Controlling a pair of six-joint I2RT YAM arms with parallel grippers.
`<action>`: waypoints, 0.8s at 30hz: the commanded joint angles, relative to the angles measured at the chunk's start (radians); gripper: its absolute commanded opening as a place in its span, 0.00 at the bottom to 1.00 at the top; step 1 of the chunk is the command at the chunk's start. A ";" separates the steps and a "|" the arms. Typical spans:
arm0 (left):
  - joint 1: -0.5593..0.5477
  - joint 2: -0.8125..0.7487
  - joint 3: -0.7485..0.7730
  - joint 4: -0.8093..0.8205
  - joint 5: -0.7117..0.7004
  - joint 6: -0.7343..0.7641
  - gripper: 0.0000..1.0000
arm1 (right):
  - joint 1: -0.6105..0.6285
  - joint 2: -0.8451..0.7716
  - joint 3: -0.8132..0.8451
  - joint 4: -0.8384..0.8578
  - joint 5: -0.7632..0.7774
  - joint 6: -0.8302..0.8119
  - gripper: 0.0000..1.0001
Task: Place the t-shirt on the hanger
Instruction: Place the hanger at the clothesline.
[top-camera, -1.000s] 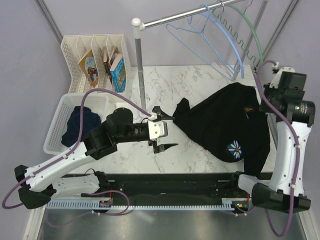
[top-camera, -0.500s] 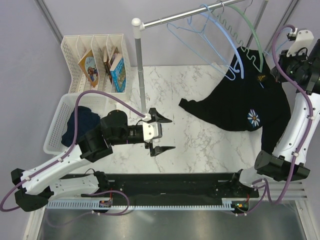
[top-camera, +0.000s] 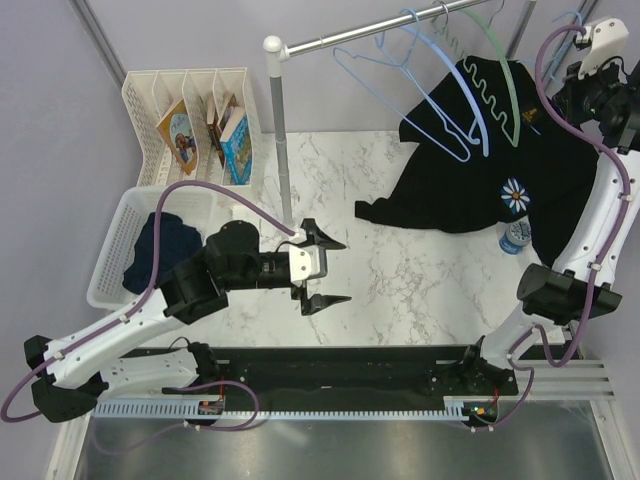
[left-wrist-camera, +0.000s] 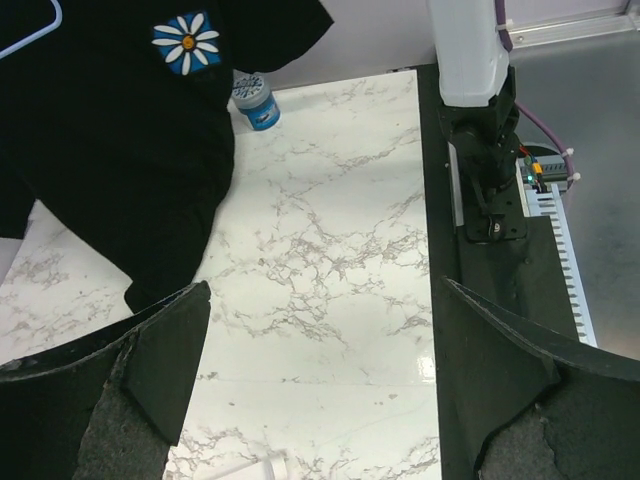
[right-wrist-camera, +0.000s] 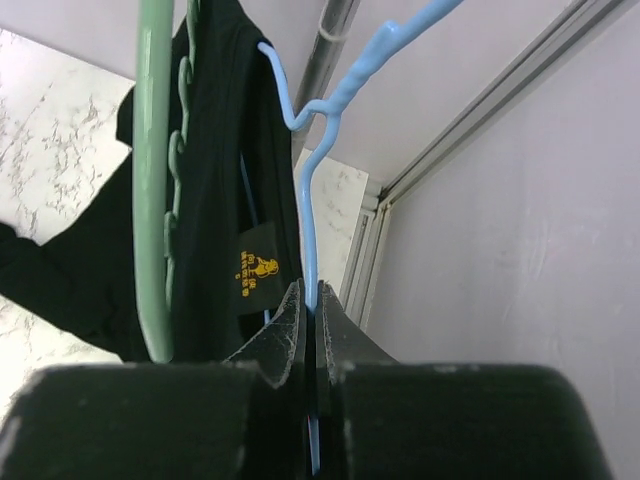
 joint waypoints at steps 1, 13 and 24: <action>-0.002 0.001 -0.012 0.011 0.020 -0.036 0.99 | 0.028 -0.002 0.034 0.239 -0.073 0.042 0.00; -0.002 -0.037 -0.052 -0.003 0.002 -0.049 0.99 | 0.197 0.121 0.086 0.476 0.057 0.115 0.00; -0.002 -0.063 -0.093 -0.004 0.000 -0.046 0.99 | 0.205 0.197 0.116 0.582 0.143 0.221 0.00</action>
